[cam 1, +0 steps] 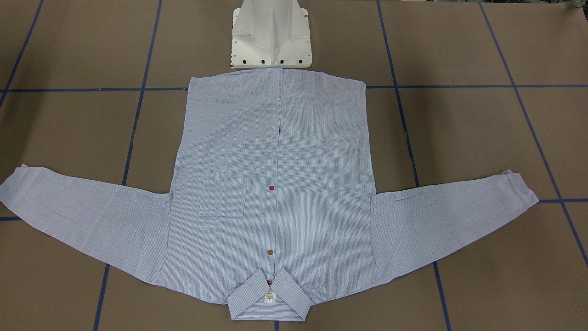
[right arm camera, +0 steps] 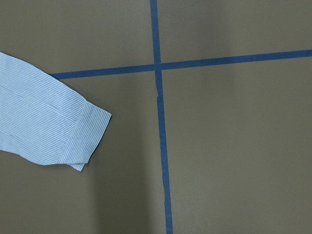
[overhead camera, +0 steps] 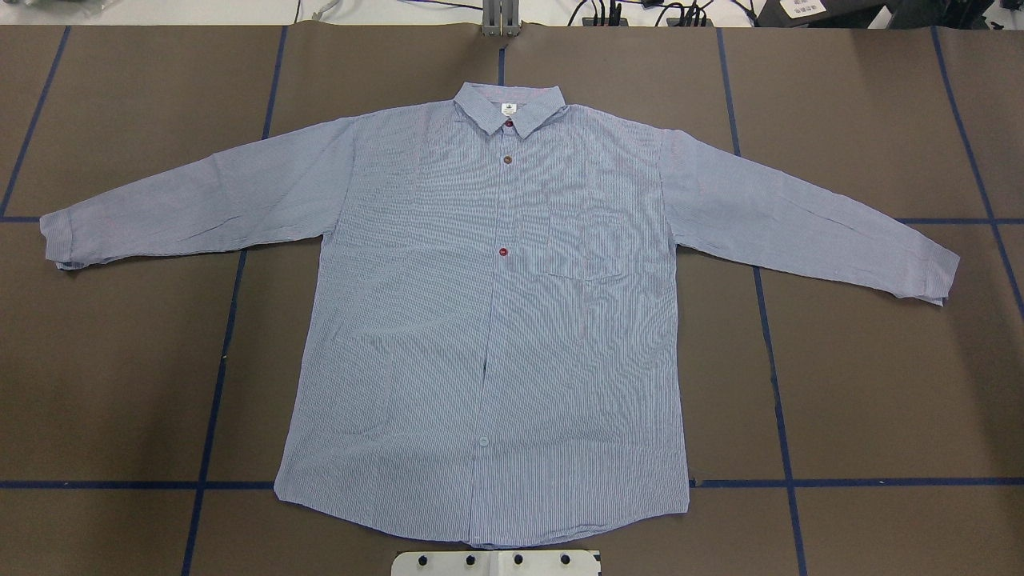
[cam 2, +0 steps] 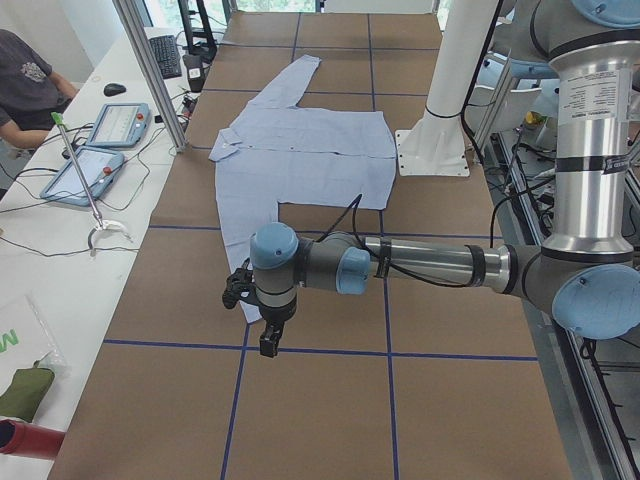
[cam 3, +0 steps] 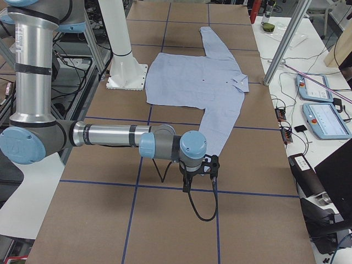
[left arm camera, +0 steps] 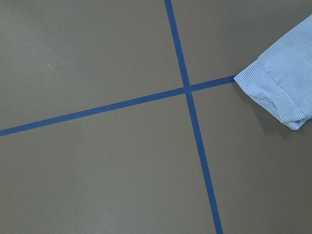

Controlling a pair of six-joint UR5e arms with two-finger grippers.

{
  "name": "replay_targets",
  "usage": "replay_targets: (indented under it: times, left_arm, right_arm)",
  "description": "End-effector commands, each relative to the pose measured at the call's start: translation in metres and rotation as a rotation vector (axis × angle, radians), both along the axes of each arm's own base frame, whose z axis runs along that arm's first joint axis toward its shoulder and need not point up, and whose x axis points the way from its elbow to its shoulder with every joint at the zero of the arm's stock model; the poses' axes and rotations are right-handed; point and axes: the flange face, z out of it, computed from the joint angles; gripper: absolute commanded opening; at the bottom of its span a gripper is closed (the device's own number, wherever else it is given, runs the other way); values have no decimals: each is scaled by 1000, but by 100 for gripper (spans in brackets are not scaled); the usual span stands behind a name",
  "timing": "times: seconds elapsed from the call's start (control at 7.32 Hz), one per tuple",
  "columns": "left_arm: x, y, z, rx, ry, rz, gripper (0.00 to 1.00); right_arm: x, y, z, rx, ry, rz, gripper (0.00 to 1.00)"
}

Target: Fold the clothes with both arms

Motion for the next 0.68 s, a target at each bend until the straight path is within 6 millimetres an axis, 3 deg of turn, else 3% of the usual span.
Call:
replay_targets:
  times: [0.0, 0.27, 0.55]
  left_arm:
    - [0, 0, 0, 0, 1, 0, 100]
    - [0, 0, -3, 8, 1, 0, 99]
    - [0, -10, -23, 64, 0, -3, 99]
  right_arm:
    - [0, -1, -1, 3, 1, 0, 100]
    - [-1, -1, 0, 5, 1, 0, 100]
    - [-2, -2, 5, 0, 4, -5, 100]
